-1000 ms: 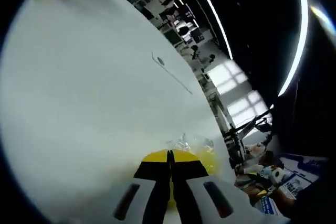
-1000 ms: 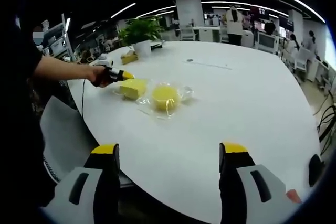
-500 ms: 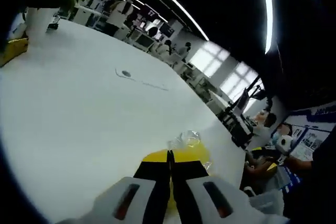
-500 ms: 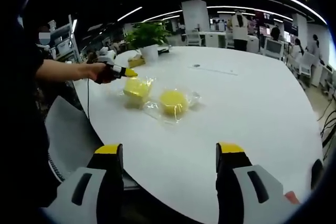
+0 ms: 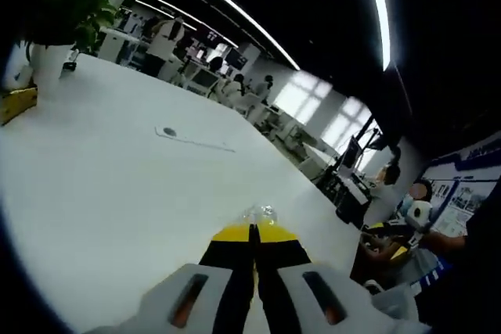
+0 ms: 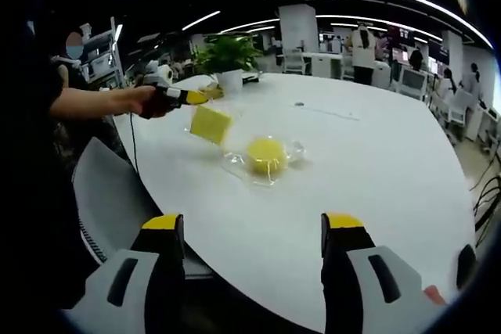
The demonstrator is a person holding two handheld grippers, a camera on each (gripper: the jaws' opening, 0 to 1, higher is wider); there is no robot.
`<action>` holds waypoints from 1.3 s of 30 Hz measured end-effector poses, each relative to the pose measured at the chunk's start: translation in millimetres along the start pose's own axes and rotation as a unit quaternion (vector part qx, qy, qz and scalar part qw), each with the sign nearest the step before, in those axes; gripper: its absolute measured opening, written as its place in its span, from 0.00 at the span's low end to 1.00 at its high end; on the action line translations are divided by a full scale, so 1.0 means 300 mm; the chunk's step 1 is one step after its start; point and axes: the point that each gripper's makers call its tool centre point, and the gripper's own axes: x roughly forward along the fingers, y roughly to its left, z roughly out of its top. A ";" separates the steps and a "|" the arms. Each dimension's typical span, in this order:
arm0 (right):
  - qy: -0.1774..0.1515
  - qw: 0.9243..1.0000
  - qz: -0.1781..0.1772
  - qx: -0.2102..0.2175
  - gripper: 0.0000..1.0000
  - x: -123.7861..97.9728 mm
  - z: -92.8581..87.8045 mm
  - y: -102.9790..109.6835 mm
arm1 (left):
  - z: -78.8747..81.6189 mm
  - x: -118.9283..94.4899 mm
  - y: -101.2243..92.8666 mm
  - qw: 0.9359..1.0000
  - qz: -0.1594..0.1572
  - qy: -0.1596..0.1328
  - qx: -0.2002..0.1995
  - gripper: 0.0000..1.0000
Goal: Compare the silicone blocks by pressing each to a similar depth, holding the contact briefly, and releasing to observe deformation and rebound differences across the visible hardness samples.
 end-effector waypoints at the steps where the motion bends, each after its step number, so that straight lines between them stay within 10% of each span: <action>1: 0.000 1.000 -0.001 -0.001 0.65 -0.003 -0.001 0.002 | 0.006 -0.008 -0.007 1.000 0.003 0.004 0.016 0.00; 18: -0.008 1.000 0.019 -0.005 0.63 0.028 0.012 0.044 | 0.205 -0.073 -0.237 0.976 -0.069 -0.008 0.208 0.00; 29: -0.020 0.999 0.040 -0.022 0.62 0.080 0.084 0.078 | 0.422 -0.149 -0.472 0.936 -0.141 -0.035 0.320 0.00; 39: -0.039 0.996 0.065 -0.051 0.62 0.109 0.210 0.096 | 0.485 -0.147 -0.605 0.908 -0.194 -0.035 0.371 0.00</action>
